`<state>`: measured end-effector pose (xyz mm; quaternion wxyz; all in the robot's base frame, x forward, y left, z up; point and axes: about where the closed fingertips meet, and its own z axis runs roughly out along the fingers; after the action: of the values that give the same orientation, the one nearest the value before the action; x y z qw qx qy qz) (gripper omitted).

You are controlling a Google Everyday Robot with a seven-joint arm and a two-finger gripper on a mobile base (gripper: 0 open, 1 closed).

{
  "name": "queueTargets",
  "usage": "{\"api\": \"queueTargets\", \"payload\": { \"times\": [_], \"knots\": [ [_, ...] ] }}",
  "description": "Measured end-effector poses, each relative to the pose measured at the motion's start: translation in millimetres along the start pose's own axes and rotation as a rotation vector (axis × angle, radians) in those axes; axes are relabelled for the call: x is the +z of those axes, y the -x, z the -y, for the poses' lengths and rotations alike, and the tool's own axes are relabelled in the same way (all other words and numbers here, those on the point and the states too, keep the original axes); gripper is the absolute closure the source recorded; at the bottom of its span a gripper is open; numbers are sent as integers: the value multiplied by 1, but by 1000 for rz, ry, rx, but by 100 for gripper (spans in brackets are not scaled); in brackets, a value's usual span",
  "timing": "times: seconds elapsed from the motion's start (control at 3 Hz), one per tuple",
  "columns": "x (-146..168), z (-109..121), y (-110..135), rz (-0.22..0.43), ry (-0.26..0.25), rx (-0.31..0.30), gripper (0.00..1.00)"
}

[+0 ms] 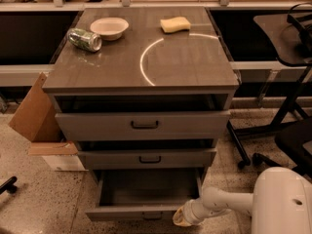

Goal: Close bottom drawer

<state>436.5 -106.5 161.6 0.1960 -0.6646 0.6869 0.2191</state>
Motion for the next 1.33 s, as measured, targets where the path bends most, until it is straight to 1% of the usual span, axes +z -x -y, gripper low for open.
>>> {"api": "queueTargets", "payload": {
  "times": [0.33,0.67,1.0,1.33],
  "knots": [
    [-7,24,-11,16,-86,46,100],
    [-5,49,-20,20,-137,96,100],
    [-2,73,-21,36,-163,125,100],
    [3,100,-21,98,-175,160,100]
  ]
}}
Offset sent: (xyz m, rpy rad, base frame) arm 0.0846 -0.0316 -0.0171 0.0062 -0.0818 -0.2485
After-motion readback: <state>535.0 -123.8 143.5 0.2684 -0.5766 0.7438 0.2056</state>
